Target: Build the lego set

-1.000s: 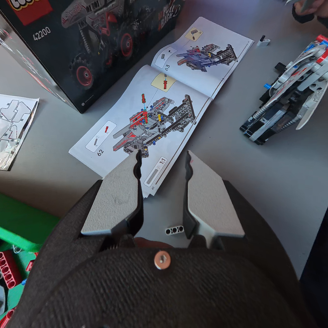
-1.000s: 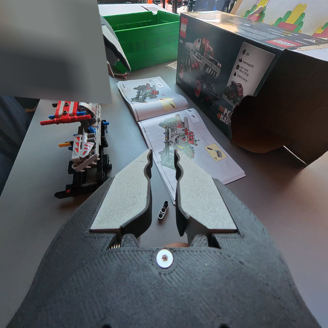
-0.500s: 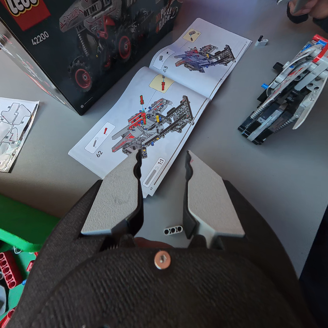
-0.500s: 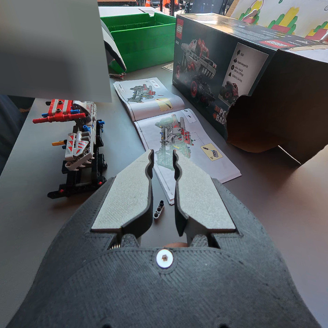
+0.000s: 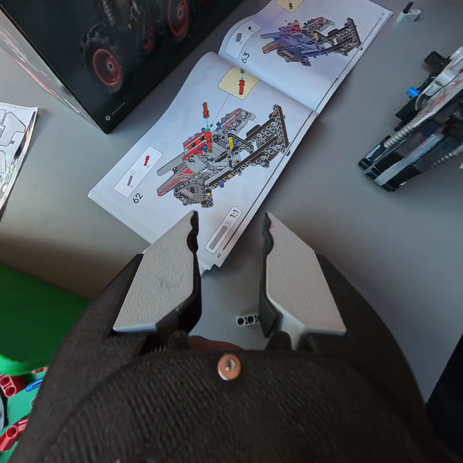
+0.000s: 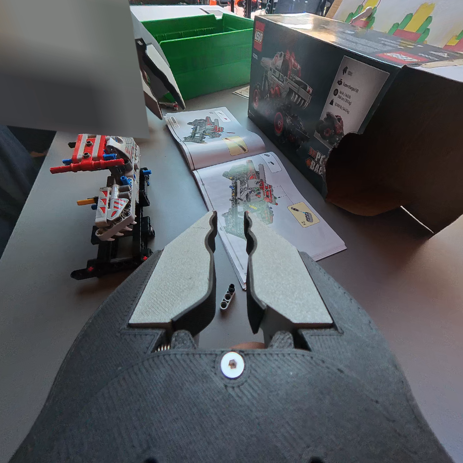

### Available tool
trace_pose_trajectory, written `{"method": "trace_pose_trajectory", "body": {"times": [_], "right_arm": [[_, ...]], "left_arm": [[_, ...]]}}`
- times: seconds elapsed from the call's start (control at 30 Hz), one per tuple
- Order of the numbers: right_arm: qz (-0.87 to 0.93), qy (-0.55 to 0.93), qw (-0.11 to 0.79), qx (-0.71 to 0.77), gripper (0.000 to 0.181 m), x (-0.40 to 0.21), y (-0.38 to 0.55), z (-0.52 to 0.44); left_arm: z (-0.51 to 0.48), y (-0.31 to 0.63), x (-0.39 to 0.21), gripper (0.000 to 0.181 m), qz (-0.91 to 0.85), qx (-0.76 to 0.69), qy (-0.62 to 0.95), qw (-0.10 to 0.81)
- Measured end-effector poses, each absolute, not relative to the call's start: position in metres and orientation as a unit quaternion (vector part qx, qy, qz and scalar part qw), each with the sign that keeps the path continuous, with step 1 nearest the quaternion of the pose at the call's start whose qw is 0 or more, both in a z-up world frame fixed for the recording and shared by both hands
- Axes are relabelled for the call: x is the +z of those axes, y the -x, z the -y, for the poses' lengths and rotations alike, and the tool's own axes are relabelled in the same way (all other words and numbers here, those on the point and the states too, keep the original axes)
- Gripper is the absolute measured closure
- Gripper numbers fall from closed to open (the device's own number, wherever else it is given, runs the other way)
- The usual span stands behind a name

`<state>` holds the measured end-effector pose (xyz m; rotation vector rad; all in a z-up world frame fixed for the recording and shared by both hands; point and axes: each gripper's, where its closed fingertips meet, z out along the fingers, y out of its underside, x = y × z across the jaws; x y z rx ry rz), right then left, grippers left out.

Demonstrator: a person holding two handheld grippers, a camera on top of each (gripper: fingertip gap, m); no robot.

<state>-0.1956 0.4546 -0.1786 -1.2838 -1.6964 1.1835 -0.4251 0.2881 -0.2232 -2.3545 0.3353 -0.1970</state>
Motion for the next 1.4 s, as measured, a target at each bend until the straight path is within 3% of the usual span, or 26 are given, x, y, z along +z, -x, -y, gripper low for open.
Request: {"method": "trace_pose_trajectory", "body": {"times": [0.43, 1.4], "right_arm": [[0.652, 0.486, 0.358, 0.459, 0.163, -0.170, 0.194, -0.452], [0.656, 0.487, 0.352, 0.456, 0.164, -0.175, 0.195, -0.451]], "left_arm": [[-0.285, 0.431, -0.244, 0.130, -0.127, -0.064, 0.934, 0.328], [-0.291, 0.427, -0.245, 0.132, -0.134, -0.056, 0.931, 0.335]]}}
